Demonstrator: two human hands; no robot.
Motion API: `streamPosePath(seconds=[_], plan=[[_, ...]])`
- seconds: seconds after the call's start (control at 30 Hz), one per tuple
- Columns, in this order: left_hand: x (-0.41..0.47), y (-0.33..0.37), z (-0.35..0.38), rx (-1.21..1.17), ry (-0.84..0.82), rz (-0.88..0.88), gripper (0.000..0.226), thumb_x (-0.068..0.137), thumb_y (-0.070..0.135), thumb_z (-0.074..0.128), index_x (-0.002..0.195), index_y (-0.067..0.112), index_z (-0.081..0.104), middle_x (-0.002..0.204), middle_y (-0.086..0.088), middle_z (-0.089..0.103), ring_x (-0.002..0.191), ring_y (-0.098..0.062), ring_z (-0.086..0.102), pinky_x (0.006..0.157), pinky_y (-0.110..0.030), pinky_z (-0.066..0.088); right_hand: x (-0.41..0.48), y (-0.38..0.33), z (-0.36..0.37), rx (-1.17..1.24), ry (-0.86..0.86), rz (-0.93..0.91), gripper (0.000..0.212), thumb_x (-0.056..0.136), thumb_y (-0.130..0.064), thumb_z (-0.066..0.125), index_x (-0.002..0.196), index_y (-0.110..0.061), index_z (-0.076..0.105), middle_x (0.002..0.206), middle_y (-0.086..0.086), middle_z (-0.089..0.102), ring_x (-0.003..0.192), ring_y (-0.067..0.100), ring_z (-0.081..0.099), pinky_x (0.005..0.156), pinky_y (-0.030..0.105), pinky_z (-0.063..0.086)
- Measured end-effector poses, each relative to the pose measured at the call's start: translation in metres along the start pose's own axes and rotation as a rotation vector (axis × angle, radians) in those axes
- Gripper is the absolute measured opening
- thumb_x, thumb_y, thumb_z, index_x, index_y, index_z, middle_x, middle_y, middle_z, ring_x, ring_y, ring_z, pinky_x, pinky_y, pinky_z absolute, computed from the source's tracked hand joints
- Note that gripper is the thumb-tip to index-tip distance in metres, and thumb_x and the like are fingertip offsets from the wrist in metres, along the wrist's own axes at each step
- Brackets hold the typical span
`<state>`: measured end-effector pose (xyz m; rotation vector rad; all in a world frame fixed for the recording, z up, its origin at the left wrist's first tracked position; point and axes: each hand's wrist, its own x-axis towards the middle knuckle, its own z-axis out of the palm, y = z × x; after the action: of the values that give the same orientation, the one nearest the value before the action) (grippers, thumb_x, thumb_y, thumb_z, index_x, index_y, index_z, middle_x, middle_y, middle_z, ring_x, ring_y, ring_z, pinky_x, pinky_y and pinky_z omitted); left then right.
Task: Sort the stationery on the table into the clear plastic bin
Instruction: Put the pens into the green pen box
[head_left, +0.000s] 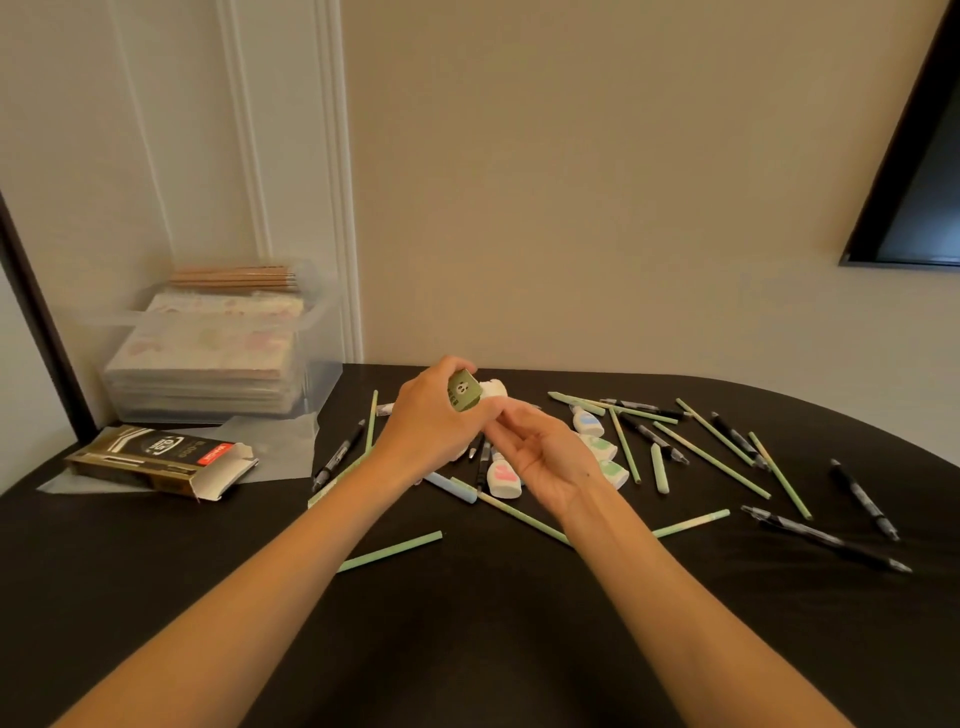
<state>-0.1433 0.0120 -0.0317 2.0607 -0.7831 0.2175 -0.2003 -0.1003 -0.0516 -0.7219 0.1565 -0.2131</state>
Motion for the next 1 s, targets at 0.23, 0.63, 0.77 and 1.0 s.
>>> streamPosePath(seconds=[0.23,0.63,0.77,1.0], plan=[[-0.001,-0.017,-0.023,0.185,0.125,-0.082,0.053,0.078,0.04,0.07,0.121,0.015,0.052,0.111,-0.002,0.057,0.099,-0.016,0.051,0.078,-0.027,0.042,0.018,0.018,-0.007,-0.617,0.06,-0.023,0.019,0.09,-0.009,0.056,0.106,-0.001,0.064,0.094,0.011,0.07,0.088,0.019,0.069,0.074,0.023,0.056],[-0.009,-0.056,-0.021,0.62,0.044,-0.252,0.055,0.087,0.049,0.056,0.129,0.015,0.049,0.122,-0.006,0.059,0.114,-0.024,0.051,0.089,-0.034,0.033,0.012,0.079,-0.002,-2.156,-0.567,-0.085,0.02,0.087,-0.015,0.059,0.104,-0.004,0.06,0.113,0.011,0.05,0.099,0.025,0.052,0.082,0.036,0.047],[-0.008,-0.06,-0.011,0.678,0.072,-0.225,0.052,0.088,0.05,0.052,0.127,0.016,0.048,0.116,-0.005,0.06,0.11,-0.022,0.053,0.089,-0.033,0.033,0.008,0.064,-0.006,-2.294,-0.564,-0.015,0.015,0.087,-0.019,0.059,0.095,-0.01,0.05,0.094,0.008,0.047,0.085,0.021,0.05,0.062,0.027,0.039],[-0.004,-0.045,0.027,0.666,0.097,-0.135,0.05,0.091,0.045,0.05,0.132,0.017,0.043,0.122,-0.004,0.056,0.116,-0.023,0.049,0.096,-0.036,0.03,0.003,0.005,-0.06,-1.939,-0.064,-0.004,0.007,0.09,-0.02,0.051,0.086,-0.014,0.05,0.084,0.008,0.054,0.074,0.02,0.052,0.065,0.031,0.04]])
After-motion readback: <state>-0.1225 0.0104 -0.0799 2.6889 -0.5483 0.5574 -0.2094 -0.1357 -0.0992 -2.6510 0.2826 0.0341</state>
